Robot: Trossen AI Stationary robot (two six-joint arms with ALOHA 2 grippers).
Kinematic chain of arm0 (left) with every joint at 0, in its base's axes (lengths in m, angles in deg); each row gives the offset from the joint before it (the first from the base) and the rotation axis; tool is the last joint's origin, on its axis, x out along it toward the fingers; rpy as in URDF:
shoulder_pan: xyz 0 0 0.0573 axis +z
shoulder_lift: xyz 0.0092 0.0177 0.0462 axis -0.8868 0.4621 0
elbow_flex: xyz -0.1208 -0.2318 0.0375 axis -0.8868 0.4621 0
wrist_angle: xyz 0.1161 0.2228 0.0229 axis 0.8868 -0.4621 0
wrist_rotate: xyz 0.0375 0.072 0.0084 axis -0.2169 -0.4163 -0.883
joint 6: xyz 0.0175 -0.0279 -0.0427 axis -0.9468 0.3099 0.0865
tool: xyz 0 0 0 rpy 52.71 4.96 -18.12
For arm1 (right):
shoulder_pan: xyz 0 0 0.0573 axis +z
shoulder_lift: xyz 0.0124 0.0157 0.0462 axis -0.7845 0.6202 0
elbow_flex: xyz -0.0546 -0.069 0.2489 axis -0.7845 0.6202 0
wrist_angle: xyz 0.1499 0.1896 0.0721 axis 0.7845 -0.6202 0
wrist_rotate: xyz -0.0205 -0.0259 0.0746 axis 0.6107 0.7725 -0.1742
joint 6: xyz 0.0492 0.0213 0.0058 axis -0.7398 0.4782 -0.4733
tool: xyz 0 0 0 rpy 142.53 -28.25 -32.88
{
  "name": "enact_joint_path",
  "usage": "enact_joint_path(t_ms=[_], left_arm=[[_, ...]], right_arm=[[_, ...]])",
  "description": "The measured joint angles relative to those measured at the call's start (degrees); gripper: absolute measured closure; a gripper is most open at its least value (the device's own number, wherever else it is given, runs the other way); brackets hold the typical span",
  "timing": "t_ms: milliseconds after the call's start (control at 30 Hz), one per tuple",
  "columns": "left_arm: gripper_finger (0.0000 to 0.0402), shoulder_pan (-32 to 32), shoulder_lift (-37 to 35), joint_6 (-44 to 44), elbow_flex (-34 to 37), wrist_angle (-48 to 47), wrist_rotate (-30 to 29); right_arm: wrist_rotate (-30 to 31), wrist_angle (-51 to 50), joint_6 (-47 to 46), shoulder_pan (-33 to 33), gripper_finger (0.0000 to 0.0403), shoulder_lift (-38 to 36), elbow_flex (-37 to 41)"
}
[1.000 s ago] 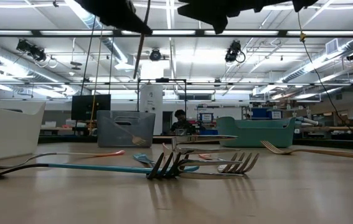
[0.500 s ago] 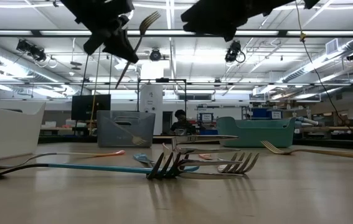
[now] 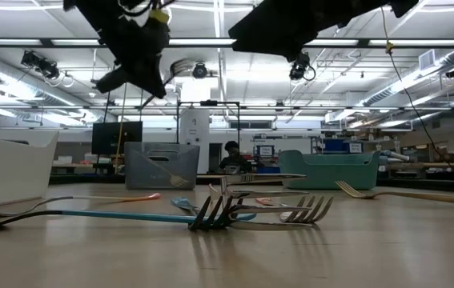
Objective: Sort silverware by color (type)
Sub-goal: Put the gold fork into the black bin
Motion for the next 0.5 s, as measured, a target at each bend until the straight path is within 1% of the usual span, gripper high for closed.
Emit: enact_joint_path(t_ms=[167,300,500], left_arm=[[0.0368,1.9,5.4,-5.1,0.0,-0.2,-3.6],[0.0367,3.1,9.7,-7.0,0.0,-0.5,-7.2],[0.0367,5.2,14.5,-7.0,0.0,-0.4,-8.0]], right_arm=[[-0.7,0.8,-0.2,0.1,0.0215,0.9,0.0],[-0.7,0.7,-0.8,0.7,0.0215,1.2,0.0],[-0.6,1.1,-0.9,1.5,0.0215,1.2,0.0]])
